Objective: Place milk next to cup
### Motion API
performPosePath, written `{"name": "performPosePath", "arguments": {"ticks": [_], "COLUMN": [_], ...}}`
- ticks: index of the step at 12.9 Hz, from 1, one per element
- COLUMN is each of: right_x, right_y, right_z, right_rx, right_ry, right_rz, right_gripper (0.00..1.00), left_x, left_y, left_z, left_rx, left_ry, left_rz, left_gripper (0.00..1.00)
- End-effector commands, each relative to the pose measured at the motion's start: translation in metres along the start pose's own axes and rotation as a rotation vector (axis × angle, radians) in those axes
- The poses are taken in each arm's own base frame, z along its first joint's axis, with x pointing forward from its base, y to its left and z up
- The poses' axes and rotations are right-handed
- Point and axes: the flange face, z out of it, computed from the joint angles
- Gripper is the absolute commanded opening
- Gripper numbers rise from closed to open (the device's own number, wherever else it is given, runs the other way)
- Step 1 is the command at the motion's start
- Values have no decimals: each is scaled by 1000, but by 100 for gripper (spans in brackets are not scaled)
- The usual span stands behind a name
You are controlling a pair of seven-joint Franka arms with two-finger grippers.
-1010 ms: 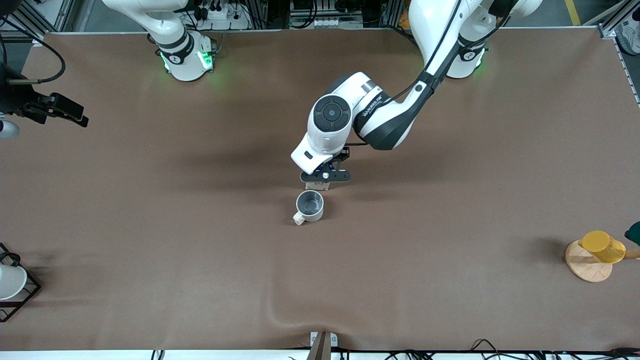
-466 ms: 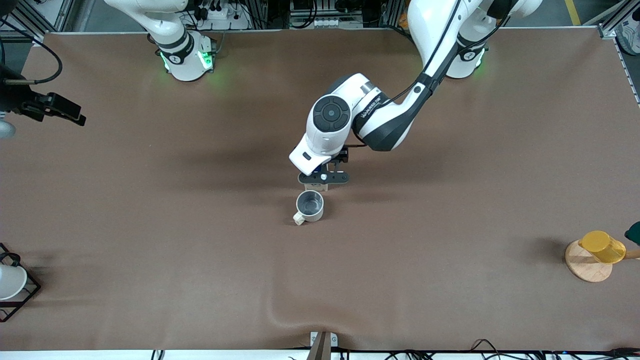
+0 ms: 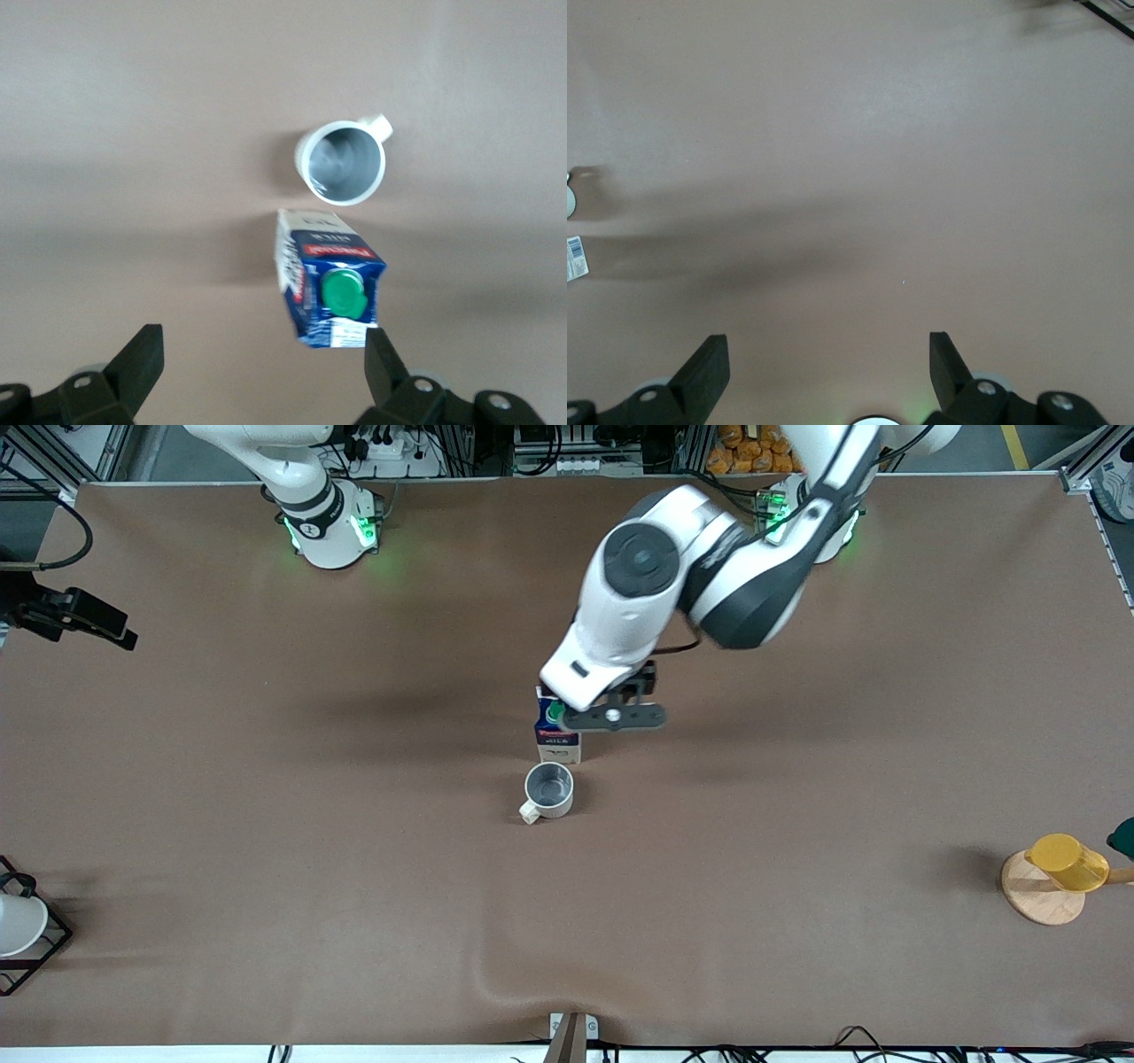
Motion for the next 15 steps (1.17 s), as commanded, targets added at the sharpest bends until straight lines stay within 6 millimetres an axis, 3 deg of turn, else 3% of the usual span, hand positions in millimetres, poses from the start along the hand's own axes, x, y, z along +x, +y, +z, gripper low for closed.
{"name": "performPosePath", "arguments": {"ticks": [1, 4, 7, 12, 15], "right_x": [-1, -4, -1, 0, -1], "right_y": [-8, -7, 0, -5, -8], "right_z": [-6, -10, -7, -16, -15], "right_rx": [0, 0, 1, 4, 3], "right_ry": [26, 31, 22, 46, 38], "right_rz": [-13, -21, -70, -67, -73], "right_gripper": [100, 100, 100, 100, 100], "left_x": [19, 42, 47, 42, 43], "left_y": [-61, -136, -195, -274, -292], "left_z": [-68, -116, -151, -188, -190], "left_rx": [-1, 22, 78, 145, 151], "left_ry": [70, 70, 67, 86, 79], "left_rz": [-84, -157, -110, 19, 21], "left_gripper": [100, 100, 100, 100, 100]}}
